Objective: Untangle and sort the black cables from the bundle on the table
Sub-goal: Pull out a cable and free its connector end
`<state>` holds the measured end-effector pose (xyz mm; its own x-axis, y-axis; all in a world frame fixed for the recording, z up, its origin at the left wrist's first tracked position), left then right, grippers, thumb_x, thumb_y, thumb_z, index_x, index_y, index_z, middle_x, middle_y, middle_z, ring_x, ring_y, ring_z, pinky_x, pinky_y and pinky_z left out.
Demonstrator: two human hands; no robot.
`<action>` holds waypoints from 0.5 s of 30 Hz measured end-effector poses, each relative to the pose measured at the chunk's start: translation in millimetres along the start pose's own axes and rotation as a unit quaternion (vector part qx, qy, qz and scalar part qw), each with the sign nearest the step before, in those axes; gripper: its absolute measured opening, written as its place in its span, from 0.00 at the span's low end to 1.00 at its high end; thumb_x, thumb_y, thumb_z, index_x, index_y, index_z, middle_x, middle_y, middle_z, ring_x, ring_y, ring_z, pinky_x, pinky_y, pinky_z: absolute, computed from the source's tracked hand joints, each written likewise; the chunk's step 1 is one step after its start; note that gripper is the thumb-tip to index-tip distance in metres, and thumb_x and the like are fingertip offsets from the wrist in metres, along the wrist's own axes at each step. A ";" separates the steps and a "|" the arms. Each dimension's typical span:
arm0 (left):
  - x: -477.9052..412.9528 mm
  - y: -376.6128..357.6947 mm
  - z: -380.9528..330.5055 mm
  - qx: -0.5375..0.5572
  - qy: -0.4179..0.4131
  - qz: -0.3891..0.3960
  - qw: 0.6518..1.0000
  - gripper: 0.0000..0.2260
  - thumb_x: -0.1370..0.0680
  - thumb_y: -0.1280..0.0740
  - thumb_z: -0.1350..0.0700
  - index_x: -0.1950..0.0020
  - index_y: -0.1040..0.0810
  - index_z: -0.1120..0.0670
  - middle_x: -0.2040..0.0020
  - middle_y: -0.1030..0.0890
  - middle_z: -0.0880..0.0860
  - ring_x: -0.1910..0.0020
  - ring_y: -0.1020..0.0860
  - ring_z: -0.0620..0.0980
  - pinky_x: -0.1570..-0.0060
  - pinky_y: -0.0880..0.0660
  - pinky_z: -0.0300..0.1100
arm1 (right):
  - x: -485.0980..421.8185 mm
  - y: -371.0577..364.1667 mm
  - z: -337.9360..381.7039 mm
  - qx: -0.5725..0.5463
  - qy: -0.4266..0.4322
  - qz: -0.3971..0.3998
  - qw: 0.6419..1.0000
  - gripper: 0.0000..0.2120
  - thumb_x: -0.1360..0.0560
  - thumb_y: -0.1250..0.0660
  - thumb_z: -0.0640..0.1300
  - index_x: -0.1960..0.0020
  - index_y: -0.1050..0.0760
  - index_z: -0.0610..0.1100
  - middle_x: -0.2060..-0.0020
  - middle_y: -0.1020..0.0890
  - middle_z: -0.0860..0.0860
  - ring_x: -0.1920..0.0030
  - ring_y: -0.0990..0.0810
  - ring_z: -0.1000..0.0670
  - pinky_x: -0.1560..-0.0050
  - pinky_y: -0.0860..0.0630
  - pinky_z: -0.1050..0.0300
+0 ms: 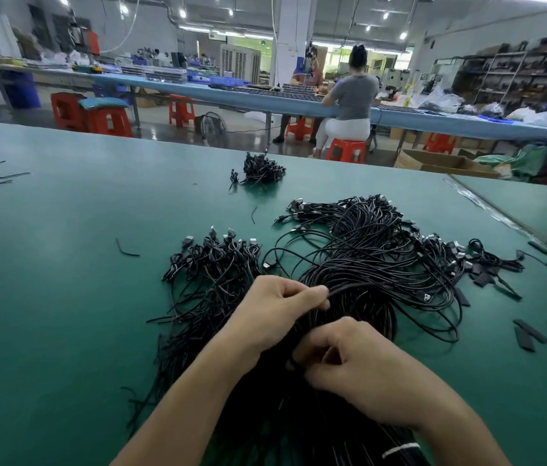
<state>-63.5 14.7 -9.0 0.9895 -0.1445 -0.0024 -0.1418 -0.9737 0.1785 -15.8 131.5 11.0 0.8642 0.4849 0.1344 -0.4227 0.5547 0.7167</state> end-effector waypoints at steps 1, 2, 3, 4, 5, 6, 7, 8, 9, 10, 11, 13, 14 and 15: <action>3.1 -5.1 -1.4 0.010 0.008 0.041 0.999 0.15 0.29 0.29 0.39 0.61 0.14 0.50 0.69 0.23 0.59 0.69 0.27 0.50 0.63 0.29 0.42 | -0.8 1.9 -3.6 0.019 -0.018 -0.008 1.000 0.12 0.29 0.34 0.40 0.57 0.17 0.55 0.65 0.16 0.56 0.67 0.18 0.56 0.66 0.23 0.62; 5.0 -7.7 -4.5 0.009 0.003 0.055 0.998 0.15 0.28 0.29 0.39 0.62 0.14 0.50 0.72 0.24 0.55 0.72 0.28 0.48 0.67 0.30 0.38 | -2.6 4.3 -7.4 0.026 -0.037 -0.027 0.999 0.12 0.29 0.34 0.39 0.58 0.17 0.54 0.65 0.15 0.54 0.65 0.17 0.55 0.65 0.22 0.61; 4.5 -5.9 -7.8 -0.005 -0.017 0.038 0.999 0.14 0.27 0.29 0.40 0.63 0.15 0.49 0.74 0.27 0.51 0.75 0.32 0.46 0.71 0.33 0.36 | -3.3 7.6 -11.6 0.004 -0.059 -0.059 0.997 0.13 0.28 0.36 0.38 0.58 0.17 0.53 0.65 0.15 0.53 0.65 0.17 0.54 0.64 0.22 0.60; 3.5 -1.2 -11.7 -0.027 -0.044 0.003 0.999 0.13 0.24 0.29 0.42 0.64 0.16 0.47 0.74 0.29 0.49 0.75 0.35 0.45 0.72 0.36 0.37 | -4.6 12.7 -17.7 -0.054 -0.087 -0.106 0.989 0.15 0.26 0.39 0.35 0.57 0.17 0.50 0.65 0.15 0.51 0.64 0.16 0.53 0.64 0.22 0.59; 2.7 3.9 -14.7 -0.046 -0.066 -0.032 0.996 0.12 0.23 0.30 0.43 0.64 0.16 0.46 0.75 0.31 0.47 0.75 0.36 0.46 0.73 0.37 0.38 | -5.5 18.2 -26.7 -0.144 -0.118 -0.162 0.969 0.17 0.24 0.43 0.33 0.54 0.18 0.47 0.66 0.14 0.49 0.64 0.15 0.51 0.63 0.21 0.58; 2.3 7.6 -15.7 -0.059 -0.078 -0.046 0.994 0.11 0.22 0.30 0.44 0.63 0.17 0.46 0.75 0.31 0.47 0.75 0.36 0.46 0.72 0.37 0.39 | -5.8 23.2 -36.8 -0.245 -0.149 -0.217 0.933 0.17 0.23 0.45 0.31 0.51 0.19 0.43 0.65 0.14 0.46 0.63 0.14 0.48 0.62 0.20 0.57; 1.8 8.6 -15.1 -0.066 -0.080 -0.041 0.994 0.11 0.22 0.31 0.45 0.62 0.17 0.47 0.74 0.31 0.46 0.74 0.35 0.46 0.72 0.37 0.39 | -5.4 27.5 -44.1 -0.345 -0.169 -0.262 0.886 0.15 0.21 0.46 0.32 0.48 0.21 0.40 0.63 0.14 0.42 0.61 0.14 0.45 0.61 0.19 0.54; 1.6 7.0 -14.1 -0.076 -0.075 -0.019 0.994 0.12 0.22 0.30 0.45 0.62 0.17 0.49 0.74 0.29 0.46 0.74 0.34 0.46 0.71 0.36 0.39 | -5.8 30.5 -48.6 -0.430 -0.173 -0.288 0.838 0.12 0.19 0.46 0.34 0.46 0.24 0.39 0.61 0.15 0.39 0.60 0.14 0.42 0.60 0.18 0.52; 2.3 4.3 -12.7 -0.095 -0.064 0.007 0.993 0.12 0.22 0.30 0.45 0.62 0.17 0.50 0.74 0.27 0.45 0.75 0.32 0.44 0.70 0.34 0.37 | -7.4 32.9 -50.1 -0.500 -0.163 -0.299 0.796 0.09 0.18 0.45 0.38 0.46 0.26 0.39 0.59 0.15 0.37 0.59 0.14 0.40 0.60 0.18 0.51; 2.9 1.2 -11.1 -0.134 -0.053 0.027 0.989 0.12 0.23 0.29 0.45 0.62 0.17 0.50 0.74 0.24 0.44 0.75 0.30 0.42 0.70 0.32 0.37 | -9.5 34.6 -50.1 -0.553 -0.147 -0.299 0.764 0.09 0.17 0.43 0.42 0.47 0.27 0.39 0.59 0.15 0.37 0.60 0.14 0.40 0.61 0.18 0.51; 3.2 -1.2 -9.8 -0.182 -0.046 0.039 0.982 0.11 0.24 0.28 0.44 0.62 0.17 0.49 0.72 0.22 0.44 0.74 0.28 0.41 0.69 0.29 0.38 | -12.1 35.7 -49.8 -0.580 -0.134 -0.298 0.746 0.10 0.16 0.42 0.45 0.49 0.27 0.39 0.60 0.16 0.38 0.61 0.14 0.41 0.62 0.19 0.52; 3.5 -4.8 -9.5 -0.244 -0.036 0.053 0.968 0.10 0.26 0.26 0.42 0.64 0.18 0.45 0.70 0.21 0.42 0.70 0.26 0.41 0.63 0.25 0.41 | -16.1 37.7 -50.3 -0.534 -0.114 -0.316 0.776 0.11 0.17 0.40 0.44 0.54 0.25 0.40 0.66 0.18 0.45 0.68 0.17 0.49 0.68 0.23 0.57; 3.9 -6.3 -10.6 -0.248 -0.035 0.061 0.966 0.09 0.28 0.25 0.42 0.65 0.18 0.43 0.71 0.22 0.41 0.70 0.26 0.40 0.63 0.25 0.42 | -17.4 39.2 -50.3 -0.482 -0.103 -0.330 0.805 0.10 0.17 0.40 0.42 0.54 0.24 0.42 0.69 0.20 0.48 0.72 0.20 0.52 0.71 0.26 0.60; 4.7 -6.7 -12.5 -0.244 -0.037 0.062 0.967 0.07 0.29 0.24 0.43 0.64 0.18 0.42 0.71 0.22 0.40 0.71 0.26 0.39 0.63 0.25 0.42 | -17.7 40.4 -50.0 -0.431 -0.092 -0.338 0.832 0.10 0.17 0.40 0.40 0.52 0.22 0.44 0.72 0.22 0.52 0.75 0.24 0.55 0.74 0.29 0.62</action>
<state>-57.6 22.8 2.1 0.9582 -0.2856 -0.0184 -0.2120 -0.7514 0.6248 -61.8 179.2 3.4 0.9775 -0.2025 0.0588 0.2066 0.9756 -0.0746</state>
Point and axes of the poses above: each hand's wrist, its own x-axis away from the middle knuckle, its own y-axis out of the back of the hand, z = x × y, the point moved 6 cm from there along -x, towards the middle knuckle
